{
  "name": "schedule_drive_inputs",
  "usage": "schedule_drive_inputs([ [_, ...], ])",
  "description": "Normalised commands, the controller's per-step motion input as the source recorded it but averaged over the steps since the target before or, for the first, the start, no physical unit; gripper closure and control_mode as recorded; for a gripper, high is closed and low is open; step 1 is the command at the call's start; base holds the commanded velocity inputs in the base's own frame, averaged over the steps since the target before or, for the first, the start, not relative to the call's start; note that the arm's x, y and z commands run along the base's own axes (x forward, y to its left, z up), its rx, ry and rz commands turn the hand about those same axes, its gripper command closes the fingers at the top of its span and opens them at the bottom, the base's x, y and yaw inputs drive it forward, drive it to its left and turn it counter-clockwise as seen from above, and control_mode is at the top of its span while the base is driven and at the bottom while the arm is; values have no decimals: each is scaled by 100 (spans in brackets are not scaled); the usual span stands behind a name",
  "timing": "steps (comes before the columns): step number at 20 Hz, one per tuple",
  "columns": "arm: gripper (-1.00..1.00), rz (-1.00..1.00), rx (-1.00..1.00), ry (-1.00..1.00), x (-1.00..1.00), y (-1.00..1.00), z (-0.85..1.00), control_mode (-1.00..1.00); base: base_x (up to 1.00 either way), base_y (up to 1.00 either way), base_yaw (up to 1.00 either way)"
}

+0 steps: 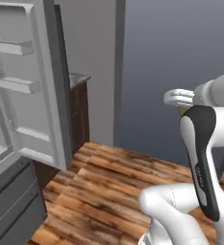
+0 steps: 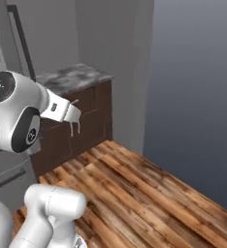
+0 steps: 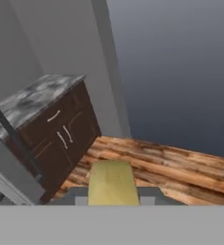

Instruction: Retrieve the sausage and cheese from the fridge and place them on the cutting board on the counter.

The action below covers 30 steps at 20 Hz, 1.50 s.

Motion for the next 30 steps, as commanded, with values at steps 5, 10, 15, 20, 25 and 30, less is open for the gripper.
schedule_drive_inputs([
  [5, 100, 0, 0, 0, 0, 0, 0, 100, -1, -16, -63],
  [10, 100, 0, 0, 0, 0, 0, 0, 100, 0, -40, -68],
  [15, 100, 0, 0, 0, 0, 0, 0, 100, 51, 2, -47],
  [20, 100, 0, 0, 0, 0, 0, 0, 100, 66, 0, -23],
  [25, 100, 0, 0, 0, 0, 0, 0, 100, 50, -73, -4],
  [30, 100, 0, 0, 0, 0, 0, 0, 100, 43, -100, 0],
])
